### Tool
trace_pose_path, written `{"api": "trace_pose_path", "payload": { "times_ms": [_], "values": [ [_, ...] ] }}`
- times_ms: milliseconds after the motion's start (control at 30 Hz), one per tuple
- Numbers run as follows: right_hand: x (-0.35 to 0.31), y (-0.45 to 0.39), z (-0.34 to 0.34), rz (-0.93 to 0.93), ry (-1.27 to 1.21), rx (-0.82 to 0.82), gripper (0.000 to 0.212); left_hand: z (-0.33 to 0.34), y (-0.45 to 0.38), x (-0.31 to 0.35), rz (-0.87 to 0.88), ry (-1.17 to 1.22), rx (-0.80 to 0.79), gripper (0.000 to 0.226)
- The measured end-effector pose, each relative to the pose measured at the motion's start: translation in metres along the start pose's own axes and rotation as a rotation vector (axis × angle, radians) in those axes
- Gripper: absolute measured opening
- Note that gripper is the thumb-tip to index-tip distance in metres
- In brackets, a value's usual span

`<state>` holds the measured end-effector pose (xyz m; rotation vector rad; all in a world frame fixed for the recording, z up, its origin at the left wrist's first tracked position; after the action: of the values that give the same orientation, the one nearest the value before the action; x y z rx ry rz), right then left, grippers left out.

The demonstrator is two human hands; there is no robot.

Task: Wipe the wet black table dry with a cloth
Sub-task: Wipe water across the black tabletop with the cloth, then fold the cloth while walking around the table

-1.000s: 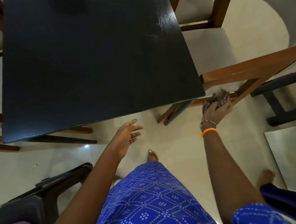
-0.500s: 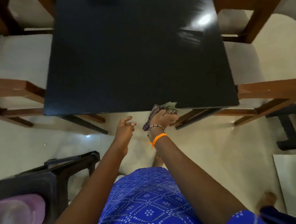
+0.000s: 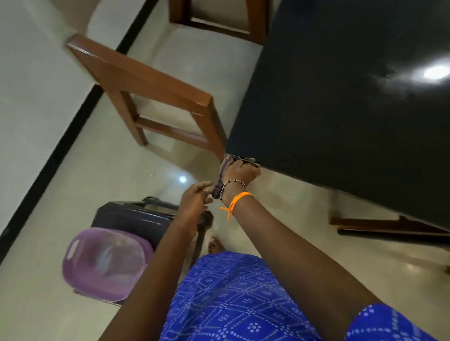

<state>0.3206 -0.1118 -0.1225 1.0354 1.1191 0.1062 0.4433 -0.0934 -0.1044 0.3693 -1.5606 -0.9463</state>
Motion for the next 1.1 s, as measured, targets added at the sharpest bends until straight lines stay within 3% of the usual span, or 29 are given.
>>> {"api": "trace_pose_path", "payload": {
  "times_ms": [67,133,233,333,433,567,667,767,900,1033,1100],
  "values": [
    [-0.003,0.002,0.032,-0.031,0.098,-0.026,0.041,-0.031,-0.002,0.003,0.027,0.053,0.041,0.027],
    [-0.017,0.011,0.056,-0.174,0.246,-0.064,0.040,-0.056,-0.003,0.006,0.046,0.088,0.084,0.027],
    [-0.037,0.026,0.096,-0.456,0.656,-0.315,0.031,-0.083,-0.005,0.009,0.060,0.202,0.116,0.028],
    [-0.048,0.028,0.122,-0.531,0.817,-0.504,0.023,-0.084,-0.011,0.017,0.098,0.415,0.018,0.032],
    [-0.048,0.020,0.140,-0.558,0.966,-0.608,0.030,-0.082,-0.023,0.038,0.225,0.535,-0.061,0.047],
    [-0.064,0.011,0.154,-0.450,0.976,-0.804,0.031,-0.089,-0.034,0.061,0.271,0.537,-0.065,0.054],
    [-0.090,0.007,0.163,-0.436,0.835,-0.920,0.032,-0.104,-0.038,0.077,0.263,0.549,0.035,0.040],
    [-0.107,-0.001,0.173,-0.512,0.863,-0.962,0.031,-0.117,-0.039,0.093,0.285,0.581,0.136,0.030],
    [-0.106,-0.022,0.192,-0.364,0.752,-0.879,0.039,-0.136,-0.037,0.110,0.274,0.664,0.249,0.007],
    [-0.072,-0.039,0.217,0.093,0.698,-0.942,0.045,-0.158,-0.034,0.116,0.251,0.762,0.281,0.009],
    [-0.064,-0.037,0.234,0.232,0.606,-1.003,0.049,-0.173,-0.034,0.120,0.256,0.793,0.285,0.014]
  ]
}}
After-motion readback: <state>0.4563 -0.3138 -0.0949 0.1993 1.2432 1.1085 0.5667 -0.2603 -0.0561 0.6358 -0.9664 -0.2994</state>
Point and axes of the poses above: each hand's wrist, its own y-axis away from the middle knuckle, its own z-axis out of the palm, x = y × z, the point moved 6 cm from there along -y, towards the middle knuckle, and after that the axes turned 13 degrees about -x, right-handed, at the moved point
